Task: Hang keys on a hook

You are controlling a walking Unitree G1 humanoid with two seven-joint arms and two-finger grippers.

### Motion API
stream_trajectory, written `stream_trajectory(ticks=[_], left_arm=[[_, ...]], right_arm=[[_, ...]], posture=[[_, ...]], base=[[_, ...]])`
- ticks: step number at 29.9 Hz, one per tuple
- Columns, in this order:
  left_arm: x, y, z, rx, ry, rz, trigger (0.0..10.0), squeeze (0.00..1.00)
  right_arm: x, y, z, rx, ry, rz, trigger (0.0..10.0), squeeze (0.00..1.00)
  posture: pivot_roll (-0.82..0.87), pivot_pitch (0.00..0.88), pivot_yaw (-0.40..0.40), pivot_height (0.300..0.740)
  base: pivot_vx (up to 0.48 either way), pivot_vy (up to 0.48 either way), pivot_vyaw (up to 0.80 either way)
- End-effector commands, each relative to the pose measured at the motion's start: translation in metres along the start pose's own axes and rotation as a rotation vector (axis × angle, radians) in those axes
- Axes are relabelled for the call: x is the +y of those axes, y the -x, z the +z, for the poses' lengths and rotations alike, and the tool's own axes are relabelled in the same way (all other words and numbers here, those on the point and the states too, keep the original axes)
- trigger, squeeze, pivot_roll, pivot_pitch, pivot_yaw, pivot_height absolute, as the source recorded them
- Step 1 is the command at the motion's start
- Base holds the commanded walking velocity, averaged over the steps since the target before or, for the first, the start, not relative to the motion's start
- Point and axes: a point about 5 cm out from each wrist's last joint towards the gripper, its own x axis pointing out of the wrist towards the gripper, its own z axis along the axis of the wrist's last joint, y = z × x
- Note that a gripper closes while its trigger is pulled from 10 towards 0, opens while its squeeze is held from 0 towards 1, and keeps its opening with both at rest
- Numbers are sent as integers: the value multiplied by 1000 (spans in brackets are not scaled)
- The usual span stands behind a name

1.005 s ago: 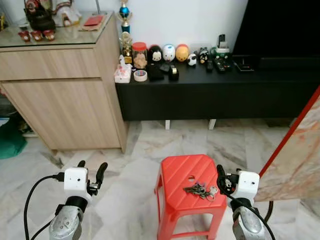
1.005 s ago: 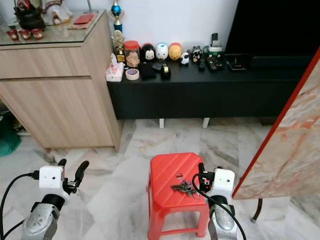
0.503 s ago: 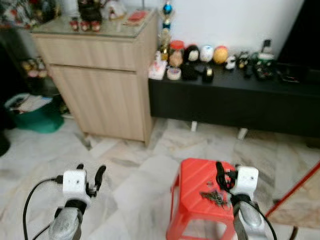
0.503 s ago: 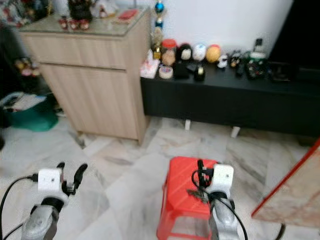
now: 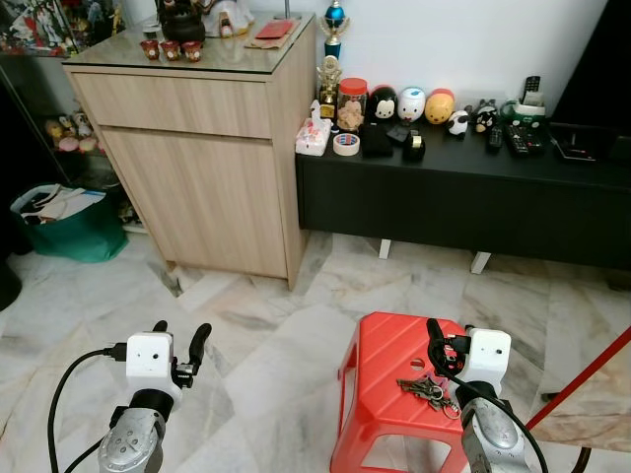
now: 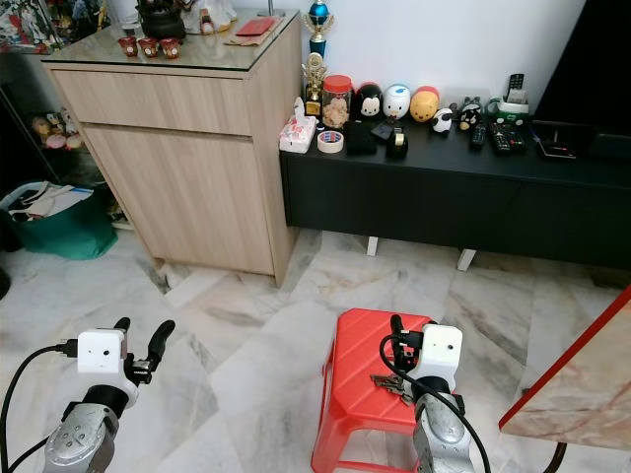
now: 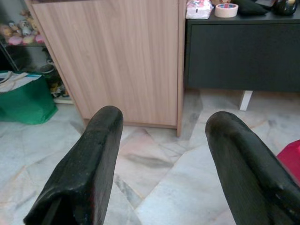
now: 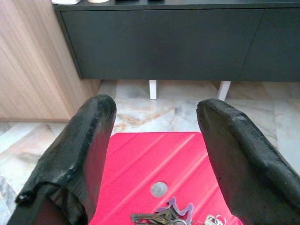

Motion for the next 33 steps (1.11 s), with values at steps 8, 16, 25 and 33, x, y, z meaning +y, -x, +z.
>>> stream_trajectory(ticks=[8,16,25,33], left_arm=[[2,4,3,-10,-4,1,10000,0],[1,4,3,-10,4,3,10000,0],[1,5,2,-2,3,9,10000,0],[2,6,1,3,2,13,10000,0]], right_arm=[[-8,-2,4,2,17,-46,10000,0],[-9,-3,3,17,26,-55,10000,0],[-5,-3,4,3,41,-22,10000,0],[-6,-3,3,18,41,-36,10000,0]], posture=[[83,0,-38,736],[83,0,-42,701],[89,0,-44,672],[88,0,-43,672]], base=[[0,0,0],[0,0,0],[0,0,0],[0,0,0]])
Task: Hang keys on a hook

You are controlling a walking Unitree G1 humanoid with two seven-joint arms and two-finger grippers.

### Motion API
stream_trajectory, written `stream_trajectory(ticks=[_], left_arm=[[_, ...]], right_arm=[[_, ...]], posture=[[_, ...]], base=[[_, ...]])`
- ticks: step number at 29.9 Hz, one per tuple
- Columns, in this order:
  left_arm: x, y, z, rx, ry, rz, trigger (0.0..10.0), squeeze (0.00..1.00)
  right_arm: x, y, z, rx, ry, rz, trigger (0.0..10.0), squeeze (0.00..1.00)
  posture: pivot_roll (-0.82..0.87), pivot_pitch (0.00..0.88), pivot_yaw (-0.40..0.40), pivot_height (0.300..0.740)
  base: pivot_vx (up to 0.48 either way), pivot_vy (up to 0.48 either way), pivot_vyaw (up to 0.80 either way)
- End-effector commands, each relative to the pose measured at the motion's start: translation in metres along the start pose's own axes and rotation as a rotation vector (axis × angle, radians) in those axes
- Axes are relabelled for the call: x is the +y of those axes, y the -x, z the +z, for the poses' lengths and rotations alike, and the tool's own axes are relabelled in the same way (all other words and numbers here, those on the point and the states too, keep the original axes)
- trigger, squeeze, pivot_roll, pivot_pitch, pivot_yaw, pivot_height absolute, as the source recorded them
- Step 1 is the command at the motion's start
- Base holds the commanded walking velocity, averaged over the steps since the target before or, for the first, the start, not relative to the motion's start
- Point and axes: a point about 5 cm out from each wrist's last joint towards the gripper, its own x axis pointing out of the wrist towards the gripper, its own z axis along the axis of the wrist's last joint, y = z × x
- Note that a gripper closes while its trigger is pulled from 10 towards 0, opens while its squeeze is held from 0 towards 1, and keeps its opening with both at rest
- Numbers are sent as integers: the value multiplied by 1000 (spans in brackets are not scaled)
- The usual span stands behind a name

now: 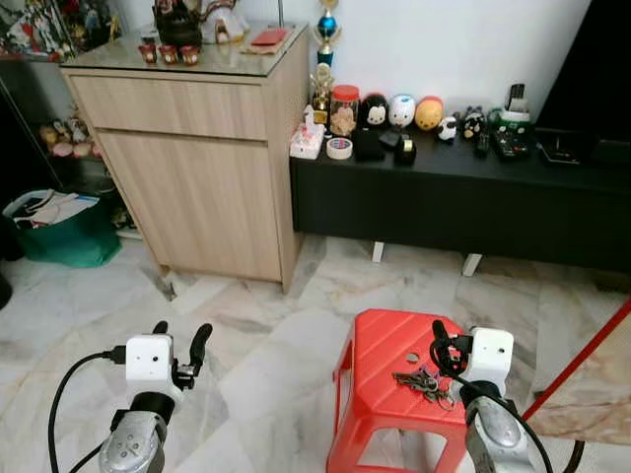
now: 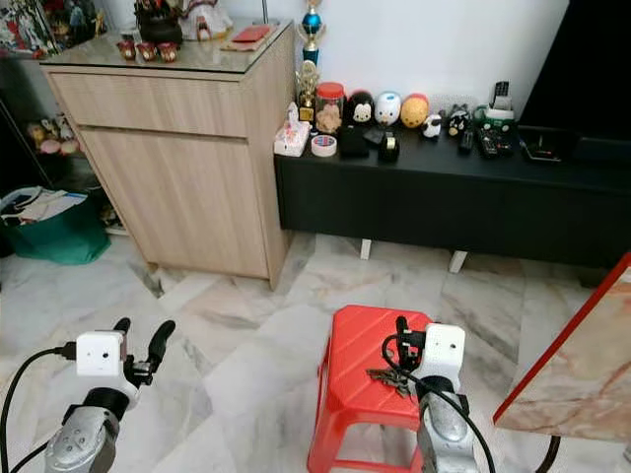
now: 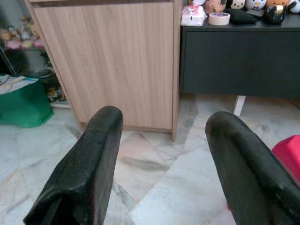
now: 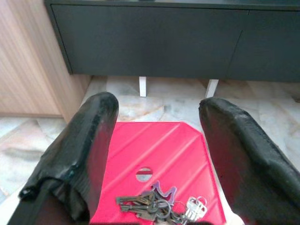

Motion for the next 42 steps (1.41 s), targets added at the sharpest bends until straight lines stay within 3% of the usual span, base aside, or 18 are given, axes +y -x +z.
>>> stream_trajectory(ticks=[1,9,42], left_arm=[[2,1,0,10,-5,8,10000,0],[3,1,0,9,-7,11,10000,0],[-2,5,-4,28,29,20,10000,0]], right_arm=[[-1,-2,3,0,6,-6,10000,0],[-1,-3,3,0,10,-8,10000,0],[2,-5,7,-15,29,17,10000,0]], posture=[[87,0,-44,672],[87,0,-45,640],[91,0,-62,640]], base=[[0,0,0],[0,0,0],[0,0,0]])
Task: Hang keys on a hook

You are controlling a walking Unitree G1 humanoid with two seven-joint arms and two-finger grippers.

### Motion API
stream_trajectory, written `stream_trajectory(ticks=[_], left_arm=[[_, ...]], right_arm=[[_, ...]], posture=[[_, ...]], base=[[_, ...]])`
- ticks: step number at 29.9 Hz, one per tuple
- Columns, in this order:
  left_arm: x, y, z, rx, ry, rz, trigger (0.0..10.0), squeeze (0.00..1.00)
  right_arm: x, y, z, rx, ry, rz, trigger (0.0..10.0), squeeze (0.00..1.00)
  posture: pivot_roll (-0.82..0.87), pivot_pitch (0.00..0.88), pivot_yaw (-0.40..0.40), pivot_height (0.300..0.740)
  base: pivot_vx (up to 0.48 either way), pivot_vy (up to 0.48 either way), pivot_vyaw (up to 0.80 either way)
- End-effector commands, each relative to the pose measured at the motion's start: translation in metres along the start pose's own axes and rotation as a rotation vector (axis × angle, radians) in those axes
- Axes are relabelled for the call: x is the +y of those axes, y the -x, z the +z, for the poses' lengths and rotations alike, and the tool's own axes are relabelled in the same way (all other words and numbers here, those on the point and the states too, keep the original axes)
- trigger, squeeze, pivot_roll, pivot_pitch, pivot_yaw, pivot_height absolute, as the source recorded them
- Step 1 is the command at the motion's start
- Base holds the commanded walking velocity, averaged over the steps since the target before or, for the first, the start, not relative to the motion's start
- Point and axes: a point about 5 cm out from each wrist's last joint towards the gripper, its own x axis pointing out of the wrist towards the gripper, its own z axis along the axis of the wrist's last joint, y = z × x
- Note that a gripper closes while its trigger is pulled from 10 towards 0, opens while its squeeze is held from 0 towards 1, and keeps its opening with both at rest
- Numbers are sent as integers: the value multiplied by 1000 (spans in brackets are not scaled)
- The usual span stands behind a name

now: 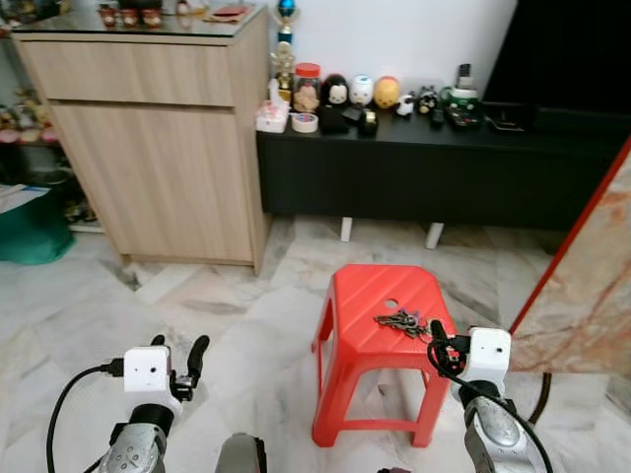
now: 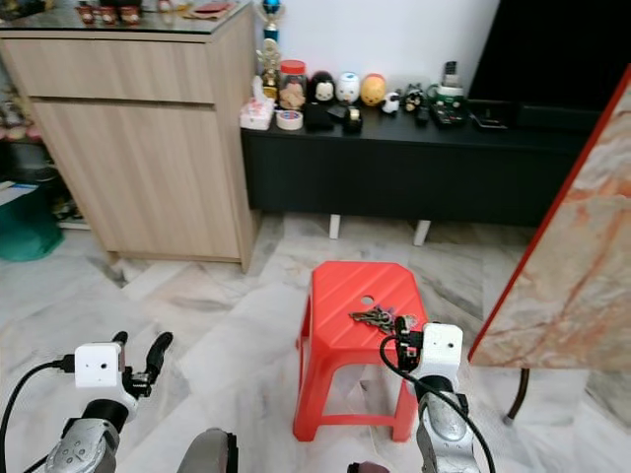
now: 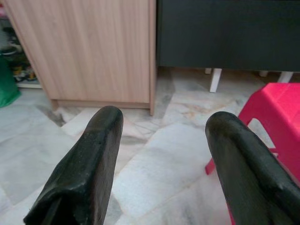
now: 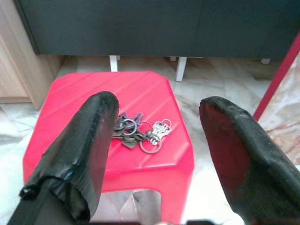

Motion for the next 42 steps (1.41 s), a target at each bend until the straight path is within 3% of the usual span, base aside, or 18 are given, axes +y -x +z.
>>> stream_trajectory(ticks=[1,8,13,42], left_arm=[[-3,-3,4,-15,7,-11,10000,0],[-3,-2,4,-15,7,-10,10000,0],[-4,-2,4,-18,9,-10,10000,0],[-5,0,4,-14,20,-25,10000,0]], right_arm=[[-1,-5,6,-6,11,1,10000,0],[-3,-7,3,32,19,-12,10000,0],[-3,-8,6,19,17,-2,10000,0],[0,-7,7,4,-2,13,10000,0]], posture=[[93,0,-62,640],[93,0,-67,631],[93,0,-70,601],[91,0,-71,601]], base=[[0,0,0],[0,0,0],[0,0,0],[0,0,0]])
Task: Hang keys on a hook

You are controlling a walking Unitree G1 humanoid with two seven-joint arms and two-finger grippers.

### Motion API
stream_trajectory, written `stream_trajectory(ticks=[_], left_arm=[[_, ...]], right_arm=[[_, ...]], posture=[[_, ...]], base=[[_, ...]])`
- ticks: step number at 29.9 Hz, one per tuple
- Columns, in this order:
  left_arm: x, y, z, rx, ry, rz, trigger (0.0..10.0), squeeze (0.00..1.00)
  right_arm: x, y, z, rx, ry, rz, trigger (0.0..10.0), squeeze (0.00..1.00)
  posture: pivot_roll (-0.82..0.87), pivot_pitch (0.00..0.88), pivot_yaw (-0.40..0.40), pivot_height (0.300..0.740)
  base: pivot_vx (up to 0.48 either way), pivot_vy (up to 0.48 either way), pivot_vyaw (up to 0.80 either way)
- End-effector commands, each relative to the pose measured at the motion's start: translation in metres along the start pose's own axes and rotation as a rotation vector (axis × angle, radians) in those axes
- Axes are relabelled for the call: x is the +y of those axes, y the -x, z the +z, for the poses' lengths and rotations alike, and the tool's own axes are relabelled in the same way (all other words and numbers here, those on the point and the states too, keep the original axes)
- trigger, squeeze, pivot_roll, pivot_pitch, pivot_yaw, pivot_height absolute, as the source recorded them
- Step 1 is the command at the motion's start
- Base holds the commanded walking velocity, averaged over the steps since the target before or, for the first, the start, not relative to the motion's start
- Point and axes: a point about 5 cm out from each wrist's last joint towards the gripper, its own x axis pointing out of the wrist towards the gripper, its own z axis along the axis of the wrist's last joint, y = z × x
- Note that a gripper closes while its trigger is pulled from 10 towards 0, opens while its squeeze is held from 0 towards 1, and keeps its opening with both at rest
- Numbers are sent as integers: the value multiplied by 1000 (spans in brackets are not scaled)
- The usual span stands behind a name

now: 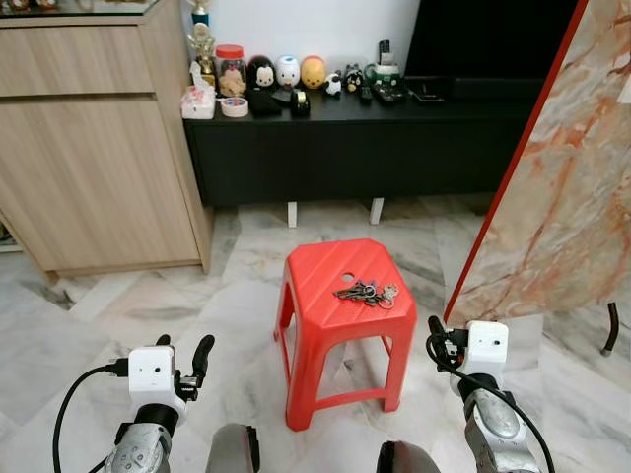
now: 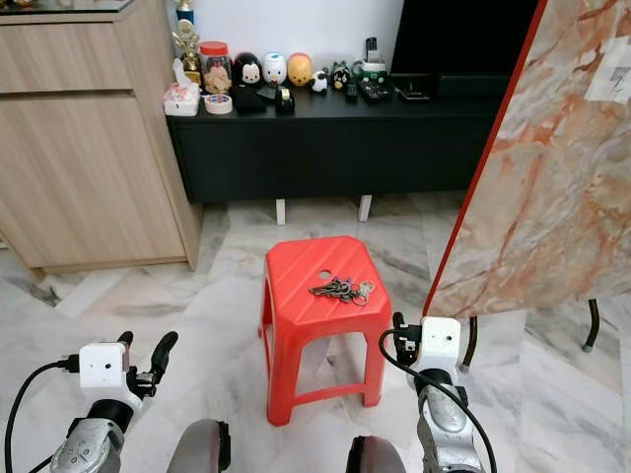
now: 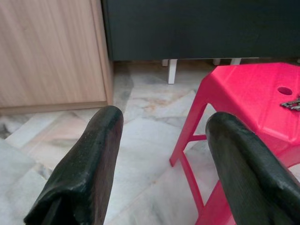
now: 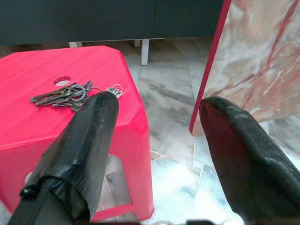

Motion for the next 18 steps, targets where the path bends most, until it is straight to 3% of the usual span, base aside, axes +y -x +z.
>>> stream_trajectory(ticks=[1,14,18], left_arm=[[1,0,2,2,2,-4,10000,0],[4,-2,2,6,-2,1,10000,0],[6,-2,2,7,-6,3,10000,0]], right_arm=[[0,-1,2,-8,-8,-4,10000,0],[0,-1,-4,51,-1,-10,10000,0],[0,0,-2,24,0,-7,10000,0]], posture=[[91,0,-71,601],[89,0,-66,591],[87,0,-65,591]], base=[[0,0,0],[0,0,0],[0,0,0]])
